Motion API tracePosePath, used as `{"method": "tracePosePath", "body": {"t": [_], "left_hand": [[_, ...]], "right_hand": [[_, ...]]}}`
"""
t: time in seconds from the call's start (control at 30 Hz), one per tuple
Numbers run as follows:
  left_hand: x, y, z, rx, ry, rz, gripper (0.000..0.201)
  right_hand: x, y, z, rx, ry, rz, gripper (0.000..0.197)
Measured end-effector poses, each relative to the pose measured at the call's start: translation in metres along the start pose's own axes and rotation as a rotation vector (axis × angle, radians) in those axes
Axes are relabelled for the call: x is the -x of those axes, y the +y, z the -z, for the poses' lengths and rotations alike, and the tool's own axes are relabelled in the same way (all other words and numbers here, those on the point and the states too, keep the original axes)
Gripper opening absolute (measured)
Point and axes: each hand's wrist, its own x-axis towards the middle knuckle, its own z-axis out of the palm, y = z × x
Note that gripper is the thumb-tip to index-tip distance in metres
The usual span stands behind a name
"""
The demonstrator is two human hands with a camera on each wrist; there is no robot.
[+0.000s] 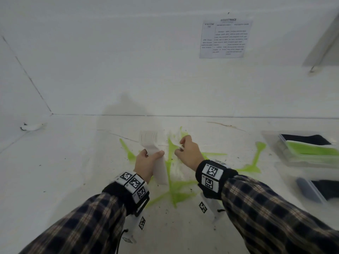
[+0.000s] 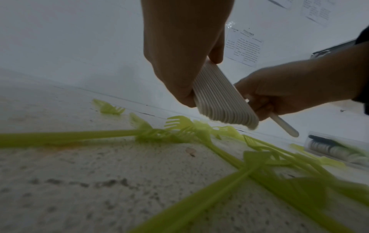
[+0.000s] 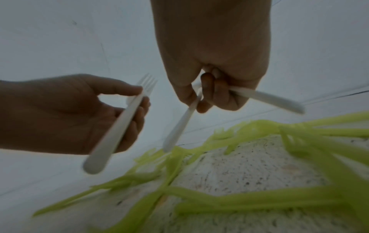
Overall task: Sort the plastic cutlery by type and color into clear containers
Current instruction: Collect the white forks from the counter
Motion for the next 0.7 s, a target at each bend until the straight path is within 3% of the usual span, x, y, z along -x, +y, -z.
{"method": "tracePosePath", "body": {"t": [0.2,0.57,0.7], "left_hand": [[0.008,-0.001,-0.016,0.05,-0.075,0.021,0.009],[0.019,-0.009,-0.037,0.069,-0.133,0.053,0.031],[0.021,-0.012,-0.048,0.057,-0.168,0.054,0.042]], "right_hand": [[0.026,-0.003,-0.001,-0.123,0.021,0.185,0.015],[0.048,0.017,0.003,-0.223,0.108,0.136,0.006],[0.052,0.02,0.013,-0.326,0.051,0.041,0.004]]}}
